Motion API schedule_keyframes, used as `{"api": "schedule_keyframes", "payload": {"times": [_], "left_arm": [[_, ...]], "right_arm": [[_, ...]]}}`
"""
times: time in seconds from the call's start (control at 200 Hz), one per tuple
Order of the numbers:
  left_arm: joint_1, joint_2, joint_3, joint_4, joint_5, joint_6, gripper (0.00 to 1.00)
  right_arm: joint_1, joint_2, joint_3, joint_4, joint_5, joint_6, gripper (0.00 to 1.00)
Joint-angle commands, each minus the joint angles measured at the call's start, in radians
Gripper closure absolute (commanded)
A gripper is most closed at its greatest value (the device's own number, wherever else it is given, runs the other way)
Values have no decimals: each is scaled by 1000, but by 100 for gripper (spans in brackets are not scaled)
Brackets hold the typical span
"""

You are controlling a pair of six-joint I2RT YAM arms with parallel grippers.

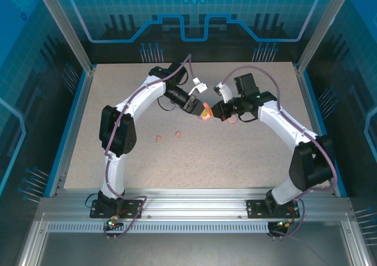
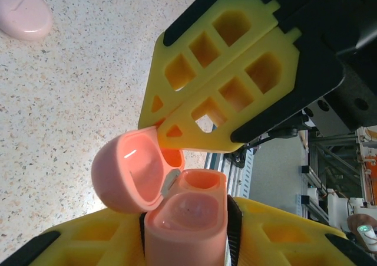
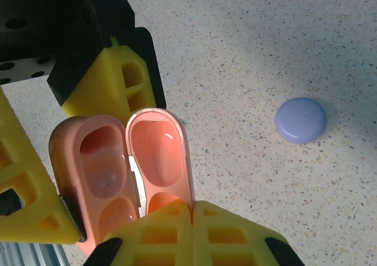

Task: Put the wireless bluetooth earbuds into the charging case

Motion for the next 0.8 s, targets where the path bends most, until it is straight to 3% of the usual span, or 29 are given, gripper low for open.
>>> {"api": "schedule_keyframes", "payload": {"times": [0.0,0.625,0.795], "left_arm": [[-2,-1,31,-5,42,8,63],[23,-7,32,-9,88,16,76],[26,-8,32,-12,90,23,66]], "right_arm": [[10,12,34,-11,-18,-17,100],[10,16,36,-11,-5,-17,100],[9,14,37,-13,-5,-19,100]]}}
